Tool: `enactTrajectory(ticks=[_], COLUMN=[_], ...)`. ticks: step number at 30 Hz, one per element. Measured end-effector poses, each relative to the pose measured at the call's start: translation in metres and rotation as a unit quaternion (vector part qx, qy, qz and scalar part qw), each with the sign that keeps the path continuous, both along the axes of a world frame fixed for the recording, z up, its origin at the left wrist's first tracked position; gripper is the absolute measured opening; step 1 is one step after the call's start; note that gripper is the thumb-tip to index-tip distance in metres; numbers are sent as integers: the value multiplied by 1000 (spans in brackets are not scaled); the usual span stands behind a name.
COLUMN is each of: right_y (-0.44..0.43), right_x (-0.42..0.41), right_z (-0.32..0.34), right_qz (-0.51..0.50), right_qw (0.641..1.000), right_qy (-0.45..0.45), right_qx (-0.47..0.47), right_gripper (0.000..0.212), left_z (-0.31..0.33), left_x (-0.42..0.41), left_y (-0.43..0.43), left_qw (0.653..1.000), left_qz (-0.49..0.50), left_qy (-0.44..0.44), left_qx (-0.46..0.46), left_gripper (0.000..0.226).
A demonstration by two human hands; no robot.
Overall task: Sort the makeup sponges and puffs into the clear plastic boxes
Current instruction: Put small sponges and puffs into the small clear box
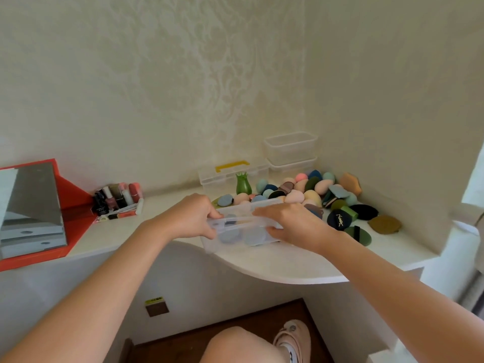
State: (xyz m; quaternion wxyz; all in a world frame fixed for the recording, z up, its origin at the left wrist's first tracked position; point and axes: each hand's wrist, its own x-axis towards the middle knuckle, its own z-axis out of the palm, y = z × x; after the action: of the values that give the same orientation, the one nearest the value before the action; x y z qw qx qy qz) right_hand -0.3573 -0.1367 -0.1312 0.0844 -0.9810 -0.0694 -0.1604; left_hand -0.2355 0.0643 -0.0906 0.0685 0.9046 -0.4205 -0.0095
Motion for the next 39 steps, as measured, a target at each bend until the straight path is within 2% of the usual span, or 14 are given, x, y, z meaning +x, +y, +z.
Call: enactTrajectory(ticks=[2, 7, 9, 11, 13, 16, 18, 21, 23, 24, 27, 32, 36, 39], right_y=[-3, -13, -15, -15, -14, -19, -25, -29, -29, -29, -29, -30, -35, -37], right_x=[1, 10, 11, 8, 4, 5, 10, 17, 20, 21, 19, 17, 24, 26], right_z=[-5, -18, -21, -26, -32, -43, -49, -56, -57, -58, -57, -55, -40, -18], right_qz=[-5, -13, -31, -47, -42, -31, -18, 3, 3, 2, 2, 3, 1, -8], right_qw=[999, 984, 981, 980, 977, 978, 980, 980, 982, 983, 982, 986, 993, 992], right_qy=[-17, -41, -62, -93, -119, -141, -155, -157, -158, -162, -174, -155, -76, -61], right_qx=[45, 173, 181, 168, 172, 151, 127, 119, 104, 91, 68, 64, 87, 111], right_gripper=[50, 86, 107, 117, 107, 61, 34, 23, 24, 25, 28, 26, 22, 25], left_z=[3, 17, 20, 22, 25, 18, 8, -11, -25, -32, -49, -54, -47, -32], left_x=[5, 10, 16, 24, 35, 53, 62, 75, 84, 86, 85, 88, 97, 101], left_y=[-2, -3, -3, -3, -4, -9, -18, -35, -43, -46, -50, -49, -38, -31], left_qw=[1000, 996, 996, 992, 976, 931, 878, 821, 791, 786, 816, 828, 824, 791], left_qz=[-5, 9, 9, 31, 65, 109, 139, 214, 263, 288, 346, 341, 301, 260], left_qy=[18, 81, 73, 82, 125, 193, 234, 218, 234, 236, 165, 128, 119, 166], left_qx=[5, -32, -48, -88, -164, -291, -394, -482, -500, -493, -433, -427, -465, -528], left_gripper=[4, 13, 15, 16, 19, 19, 16, 14, 29, 39, 57, 43, 20, 20])
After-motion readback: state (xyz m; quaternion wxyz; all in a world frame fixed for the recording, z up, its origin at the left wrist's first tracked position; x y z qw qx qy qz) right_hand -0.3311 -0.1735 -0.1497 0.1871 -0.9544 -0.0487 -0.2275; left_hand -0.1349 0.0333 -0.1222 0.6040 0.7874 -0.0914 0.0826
